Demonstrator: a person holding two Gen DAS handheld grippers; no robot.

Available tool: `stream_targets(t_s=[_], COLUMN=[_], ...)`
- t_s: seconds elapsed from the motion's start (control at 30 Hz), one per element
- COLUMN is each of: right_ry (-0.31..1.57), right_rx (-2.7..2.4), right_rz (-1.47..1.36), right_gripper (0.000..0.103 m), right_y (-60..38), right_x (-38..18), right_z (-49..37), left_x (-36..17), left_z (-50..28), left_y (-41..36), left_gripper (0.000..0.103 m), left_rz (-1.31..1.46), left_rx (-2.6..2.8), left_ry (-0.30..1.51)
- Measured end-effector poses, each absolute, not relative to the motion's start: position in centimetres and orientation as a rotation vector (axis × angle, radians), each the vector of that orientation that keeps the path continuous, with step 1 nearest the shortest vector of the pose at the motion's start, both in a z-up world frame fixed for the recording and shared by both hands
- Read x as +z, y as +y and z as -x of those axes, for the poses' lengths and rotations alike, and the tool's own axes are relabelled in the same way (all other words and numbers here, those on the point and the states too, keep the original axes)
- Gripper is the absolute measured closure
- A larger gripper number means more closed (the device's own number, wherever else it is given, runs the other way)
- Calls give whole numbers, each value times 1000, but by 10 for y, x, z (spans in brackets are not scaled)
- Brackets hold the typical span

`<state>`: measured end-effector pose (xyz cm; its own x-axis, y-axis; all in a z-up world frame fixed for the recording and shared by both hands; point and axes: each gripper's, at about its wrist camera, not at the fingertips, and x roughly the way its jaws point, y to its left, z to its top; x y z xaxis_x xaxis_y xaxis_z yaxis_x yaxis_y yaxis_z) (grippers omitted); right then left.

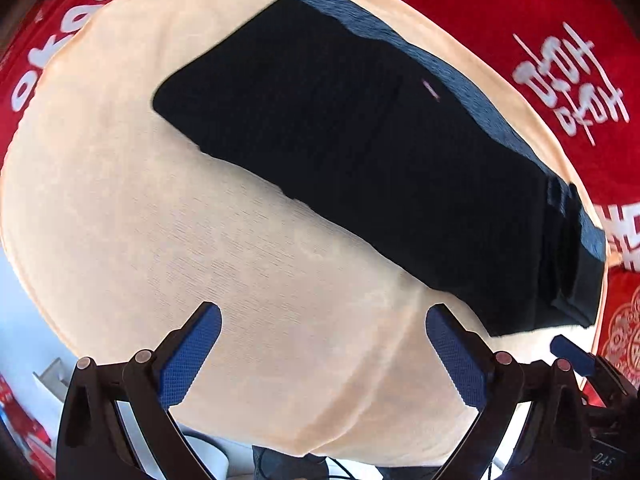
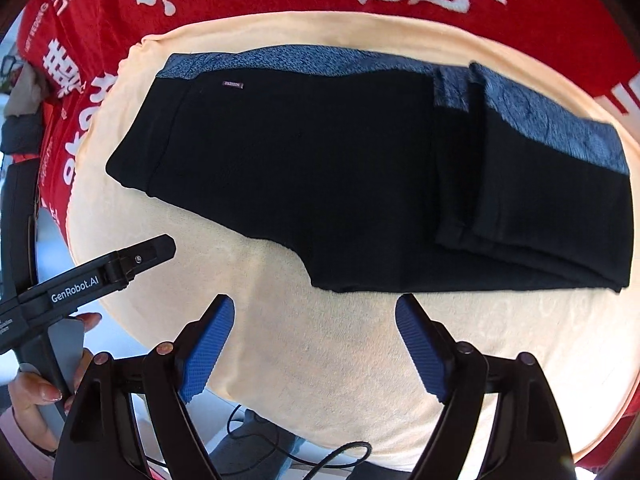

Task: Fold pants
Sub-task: 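Move the left gripper to the opposite end of the folded trousers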

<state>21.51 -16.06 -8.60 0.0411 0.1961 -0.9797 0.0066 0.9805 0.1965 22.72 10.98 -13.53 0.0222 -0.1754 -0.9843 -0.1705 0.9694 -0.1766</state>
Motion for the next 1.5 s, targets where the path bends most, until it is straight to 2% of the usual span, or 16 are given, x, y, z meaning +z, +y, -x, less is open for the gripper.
stream_targets(t_s=[0.3,0.7,1.07,1.3,1.5], right_ry=[1544,1586,1603,1605,1607], right_rx=[181,177,159,180,188], right_rz=[-82,-115,-127,-138,-126], right_gripper=[17,17,17,8,7], right_y=[-151,-151,-155,-154,-146], right_x=[-90,-110,-125,-136,-141], right_z=[-237,-235,-231,-227,-225], left_x=[-147,-143,-151,-156,-163], left_z=[-238,-257,-275,-276,-282], left_y=[132,128,150,160,163], left_gripper=[0,0,0,0,0], left_rz=[379,432,609,698,781], left_rx=[40,39,52,12,-38], left_ry=[1527,1472,1416,1373,1304])
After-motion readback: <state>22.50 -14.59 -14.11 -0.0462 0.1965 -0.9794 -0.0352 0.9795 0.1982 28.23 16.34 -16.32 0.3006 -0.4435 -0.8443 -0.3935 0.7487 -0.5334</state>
